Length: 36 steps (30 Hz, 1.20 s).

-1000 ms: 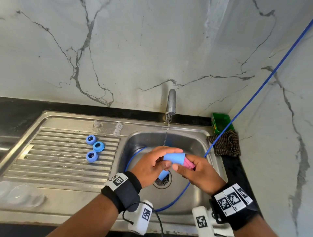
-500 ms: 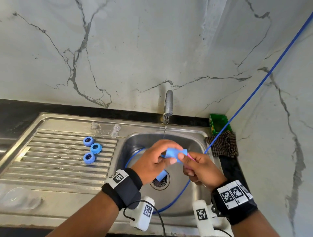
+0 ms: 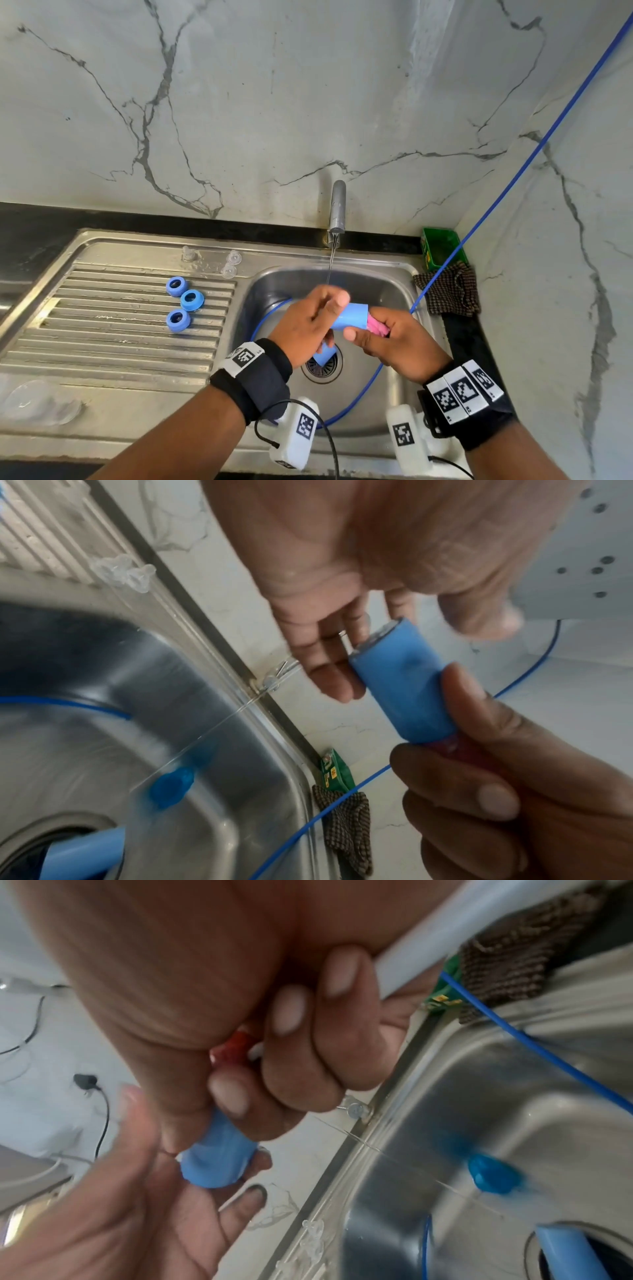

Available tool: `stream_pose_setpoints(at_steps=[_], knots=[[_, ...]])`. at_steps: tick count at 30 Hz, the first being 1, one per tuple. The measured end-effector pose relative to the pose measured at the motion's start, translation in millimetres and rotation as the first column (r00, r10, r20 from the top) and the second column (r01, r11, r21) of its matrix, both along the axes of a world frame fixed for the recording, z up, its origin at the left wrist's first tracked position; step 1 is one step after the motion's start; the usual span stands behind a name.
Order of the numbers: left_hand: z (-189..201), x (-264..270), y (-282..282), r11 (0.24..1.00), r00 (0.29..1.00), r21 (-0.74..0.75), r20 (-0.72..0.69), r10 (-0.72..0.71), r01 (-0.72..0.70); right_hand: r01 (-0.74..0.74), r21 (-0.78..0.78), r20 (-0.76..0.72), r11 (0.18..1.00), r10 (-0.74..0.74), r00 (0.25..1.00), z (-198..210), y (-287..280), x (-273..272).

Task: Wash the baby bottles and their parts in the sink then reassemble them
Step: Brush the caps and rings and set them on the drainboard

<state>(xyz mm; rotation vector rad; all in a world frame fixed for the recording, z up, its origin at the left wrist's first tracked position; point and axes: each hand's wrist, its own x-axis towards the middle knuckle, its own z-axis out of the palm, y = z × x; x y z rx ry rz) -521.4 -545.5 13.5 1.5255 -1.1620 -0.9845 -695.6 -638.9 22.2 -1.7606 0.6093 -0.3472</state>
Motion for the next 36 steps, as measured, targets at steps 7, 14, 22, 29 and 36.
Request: stream_pose_setpoints(at_steps=[7,14,22,29,36], knots=[[-9.9,7.9,2.2,0.994,0.999,-0.101,0.049,-0.024,0.029,0.0,0.091,-0.05,0.996,0.005,0.999,-11.3,5.7,3.0],[-11.8,7.2,-1.4,0.989,0.997,-0.123,-0.03,0.076,-0.079,0.175,-0.493,-0.129,0.852,-0.271,0.954,-15.1,11.1,-1.8],[-10.9,5.6,-2.6,0.992,0.994,-0.122,-0.113,0.005,-0.019,0.11,-0.2,-0.001,0.974,-0.112,0.994,-15.3,5.7,-8.4],[-6.8,7.1,-0.5,0.994,0.992,-0.104,-0.121,0.025,-0.037,0.058,-0.023,0.13,0.998,-0.055,0.99,-14.6,4.9,4.2],[-4.3,15.6,7.4,0.98,0.994,-0.17,-0.014,-0.105,0.101,0.147,0.378,0.113,0.914,-0.203,0.973,-28.0,2.4,1.7]])
